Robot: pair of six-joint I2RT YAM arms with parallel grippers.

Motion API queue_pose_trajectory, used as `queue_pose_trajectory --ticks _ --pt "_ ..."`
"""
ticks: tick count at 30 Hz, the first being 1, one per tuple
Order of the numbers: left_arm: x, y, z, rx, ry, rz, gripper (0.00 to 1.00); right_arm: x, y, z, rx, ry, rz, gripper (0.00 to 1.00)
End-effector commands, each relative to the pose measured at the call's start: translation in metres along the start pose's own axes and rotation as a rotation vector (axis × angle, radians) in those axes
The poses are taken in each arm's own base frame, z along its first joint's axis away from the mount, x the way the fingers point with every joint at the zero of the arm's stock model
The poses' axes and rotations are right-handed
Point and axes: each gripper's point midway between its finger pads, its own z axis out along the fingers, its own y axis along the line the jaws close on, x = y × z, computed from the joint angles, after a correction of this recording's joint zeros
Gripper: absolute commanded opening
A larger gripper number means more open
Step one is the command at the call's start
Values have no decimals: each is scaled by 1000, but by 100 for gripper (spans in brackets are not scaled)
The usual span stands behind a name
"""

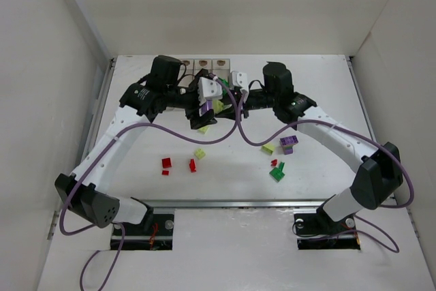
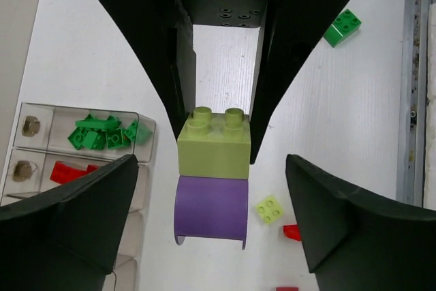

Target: Sort the legos into containers by color

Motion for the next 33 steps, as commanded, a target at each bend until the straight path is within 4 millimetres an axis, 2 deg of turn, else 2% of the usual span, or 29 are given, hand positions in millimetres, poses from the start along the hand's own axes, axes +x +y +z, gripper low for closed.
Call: queue_pose_trajectory --ticks 1,3,5,7,8,11,14,15,16,19,21,22,23,24,27,31,32,33 --pt "-6 -4 -8 -13 -12 30 90 -31 -3 -1 0 -54 -79 0" --pt "-7 -3 -11 -25 -10 36 92 -28 -2 -1 -2 -49 -80 0" --pt "1 -5 -12 -28 25 16 92 -27 -2 -1 -2 -49 -80 0" --pt "7 0 -14 -54 62 36 87 -27 -2 -1 -2 -49 -80 0" --pt "10 -1 -16 -62 74 47 77 -27 -2 -1 -2 -49 -80 0" --pt "15 -2 -14 -56 80 40 59 -28 0 -1 -11 -53 -81 0" --pt "10 -3 -11 -51 50 21 42 -33 4 1 -27 -60 -83 0" --pt "7 -2 -10 -52 36 20 34 -33 4 1 -28 -60 -83 0" --pt "7 -2 -10 -52 36 20 19 -33 4 1 -28 -60 -83 0" --pt "7 -2 -10 -52 36 20 1 -34 2 1 -19 -54 -81 3" --pt "8 0 -11 -61 45 20 0 -28 2 2 -24 -43 -65 32" --pt "10 -3 -11 -60 45 19 0 -26 4 2 -27 -36 -55 43" --pt "13 -4 -10 -55 50 14 0 -26 4 2 -27 -36 -55 67" --pt "13 -4 -10 -55 51 23 0 -25 2 2 -19 -32 -55 72" --pt "19 -6 -10 -55 64 37 0 -24 -1 1 -1 -24 -55 78" --pt "27 -7 -11 -65 88 30 0 -32 -2 -1 4 -34 -69 78" --pt "27 -7 -11 -65 88 30 0 -33 0 0 -7 -39 -69 75" --pt "27 -7 -11 -65 88 30 0 -33 0 0 -7 -39 -69 64"
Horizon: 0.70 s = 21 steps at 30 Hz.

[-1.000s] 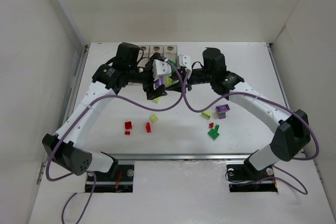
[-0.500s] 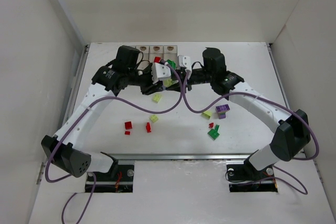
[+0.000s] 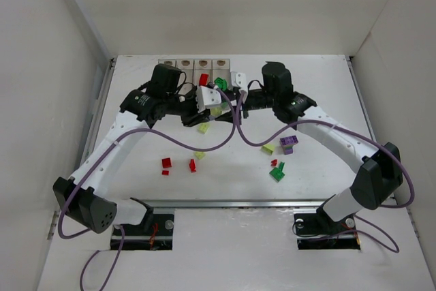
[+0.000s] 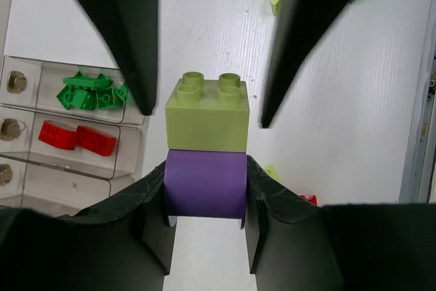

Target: Sort the legos into containers by color

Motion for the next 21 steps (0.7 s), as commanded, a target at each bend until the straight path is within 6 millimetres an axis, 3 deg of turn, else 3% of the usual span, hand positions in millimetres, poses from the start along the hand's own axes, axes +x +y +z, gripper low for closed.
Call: queue_pose_trajectory --ticks 1,3,6,9,11,13,15,16,18,21 --pt "-12 -1 -9 -20 -41 47 0 -33 0 -2 -14 -56 -64 56" --pt "-12 -1 -9 -20 -41 47 0 -33 -1 0 -15 -56 -53 33" --pt "-13 -2 -9 -13 -48 47 0 -33 -2 2 -24 -59 -41 29" --pt "-13 -3 -9 -13 -48 38 0 -33 -2 4 -34 -63 -32 1" --pt "-8 -1 -10 -34 -25 36 0 -30 -8 3 4 -46 -21 0" --pt "16 -6 -7 -45 48 7 0 -24 -22 -5 65 -26 21 0" --pt "41 -1 -15 -88 85 -41 0 -14 -49 -22 141 -8 67 0" --pt "66 -5 -12 -102 138 -82 0 -7 -61 -26 174 -7 126 0" --pt "81 1 -18 -163 153 -108 0 3 -90 -42 264 -11 180 0" --pt "113 12 -26 -271 187 -206 0 3 -120 -40 349 -62 208 0"
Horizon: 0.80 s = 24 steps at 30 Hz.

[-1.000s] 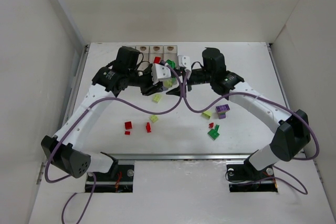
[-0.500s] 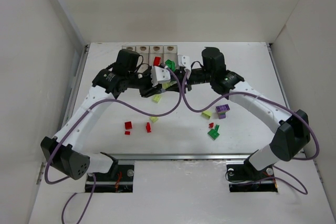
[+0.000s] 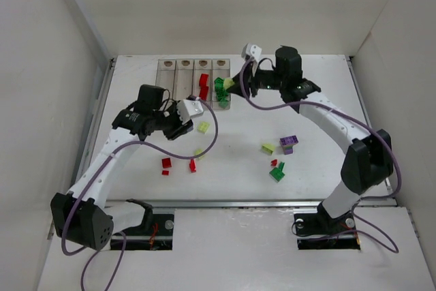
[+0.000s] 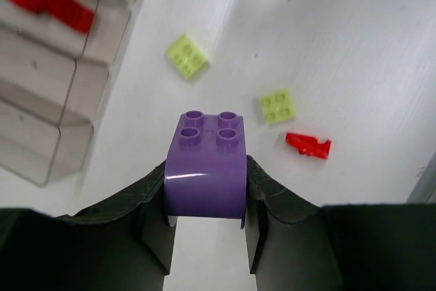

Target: Sort the legos into containers by color

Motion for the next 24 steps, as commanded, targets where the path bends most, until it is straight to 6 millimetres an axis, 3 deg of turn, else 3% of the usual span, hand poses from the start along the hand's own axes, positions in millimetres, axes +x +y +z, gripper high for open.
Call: queue_pose_trajectory --ticks 1,2,3,4,5,7,8,9,12,16,18,20,23,24 --pt "21 26 -13 -170 15 -85 0 -50 -42 5 120 -147 -9 0" --pt "36 25 -9 -197 52 -110 0 -35 -48 23 103 -138 75 0" --pt "36 35 -11 -255 38 -153 0 -34 -50 38 109 -137 116 0" --pt "38 39 -12 -290 35 -181 0 -56 -59 49 122 -177 120 0" --pt "33 45 -18 -333 15 -200 0 -26 -71 75 132 -143 230 0" --pt "35 59 -22 -444 -7 -295 0 -19 -84 105 188 -151 306 0" --pt "32 65 -27 -491 -24 -322 0 -42 -94 114 202 -207 297 0" --pt "39 73 -31 -546 -10 -359 0 -15 -103 136 219 -193 375 3" --pt "44 81 -35 -598 -28 -438 0 -2 -128 169 297 -248 416 8" --pt "52 76 -30 -583 -17 -459 0 9 -153 190 371 -300 442 10" --pt "56 78 -26 -581 -19 -473 0 11 -157 195 367 -328 426 15" --pt "56 80 -24 -582 -21 -473 0 25 -154 207 357 -328 425 18" --pt "58 86 -22 -588 -14 -481 0 39 -150 216 349 -318 430 37" --pt "53 90 -26 -595 -22 -466 0 39 -149 216 346 -321 448 57"
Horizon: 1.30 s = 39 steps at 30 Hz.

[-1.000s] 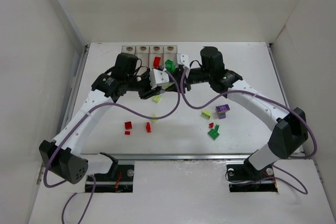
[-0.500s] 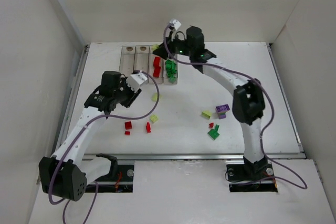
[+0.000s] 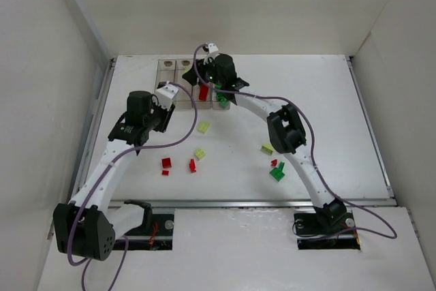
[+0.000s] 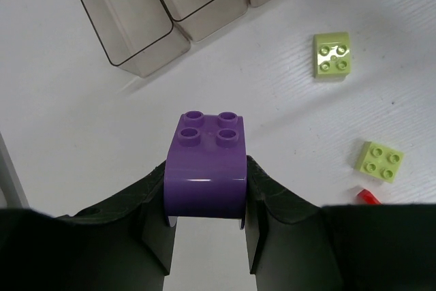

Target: Sort the legos into containers by color

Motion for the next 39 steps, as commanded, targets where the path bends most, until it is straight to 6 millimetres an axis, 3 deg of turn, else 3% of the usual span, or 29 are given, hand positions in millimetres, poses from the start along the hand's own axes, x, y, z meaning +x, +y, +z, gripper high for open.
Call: queue_pose_trajectory --ticks 1,5,8,11,12,13,14,15,16,17,18,19,20,21,22,24,25,28,29,30,31,34,36,39 --pt "-17 10 4 -31 -47 -19 0 -60 27 3 -56 -175 -28 70" --pt "-25 18 11 -45 -64 0 0 -73 39 -1 -97 -196 -43 100" --pt "-40 22 19 -41 -78 2 0 -86 46 -5 -104 -215 -59 100" --pt "-60 42 25 -92 -107 -15 0 -102 54 -12 -112 -235 -67 100" --pt "-58 47 37 -94 -86 -23 0 -113 61 -18 -116 -245 -70 100" --pt "-76 57 39 -121 -114 -20 0 -121 65 -23 -118 -253 -83 100" --pt "-81 66 43 -134 -114 -27 0 -131 64 -30 -111 -262 -85 100" --pt "-77 72 63 -130 -78 -36 0 -123 55 -35 -101 -238 -78 100" --pt "-78 77 71 -115 -57 -34 0 -152 66 -52 -111 -290 -110 100" --pt "-109 89 70 -129 -97 -28 0 -158 66 -61 -114 -295 -114 100" --pt "-104 88 77 -110 -44 -35 0 -164 57 -71 -94 -304 -130 100" --pt "-90 90 99 -86 17 -49 0 -165 61 -83 -90 -299 -139 100" --pt "-102 94 103 -81 5 -35 0 -166 52 -91 -66 -295 -172 100" --pt "-100 95 112 -77 17 -37 0 -167 42 -99 -37 -295 -186 100" --pt "-81 94 129 -74 71 -34 0 -157 32 -103 -17 -270 -186 100" --pt "-78 103 141 -109 74 -19 0 -166 26 -117 -4 -276 -190 100" --pt "-80 108 148 -132 61 -7 0 -164 12 -122 2 -264 -188 100" --pt "-76 110 162 -128 73 4 14 -169 -5 -137 24 -261 -188 100" --pt "-77 107 163 -113 67 4 21 -169 -3 -139 16 -258 -189 100" --pt "-77 106 163 -105 64 4 36 -172 -10 -142 29 -262 -189 100" --pt "-79 107 164 -108 56 5 67 -177 -11 -147 24 -267 -204 100" --pt "-84 116 162 -159 47 -14 99 -178 -6 -151 15 -265 -206 100" --pt "-87 122 159 -190 47 -26 99 -176 -4 -155 18 -259 -212 100" --pt "-96 129 145 -232 35 -34 99 -188 -1 -173 44 -282 -226 100"
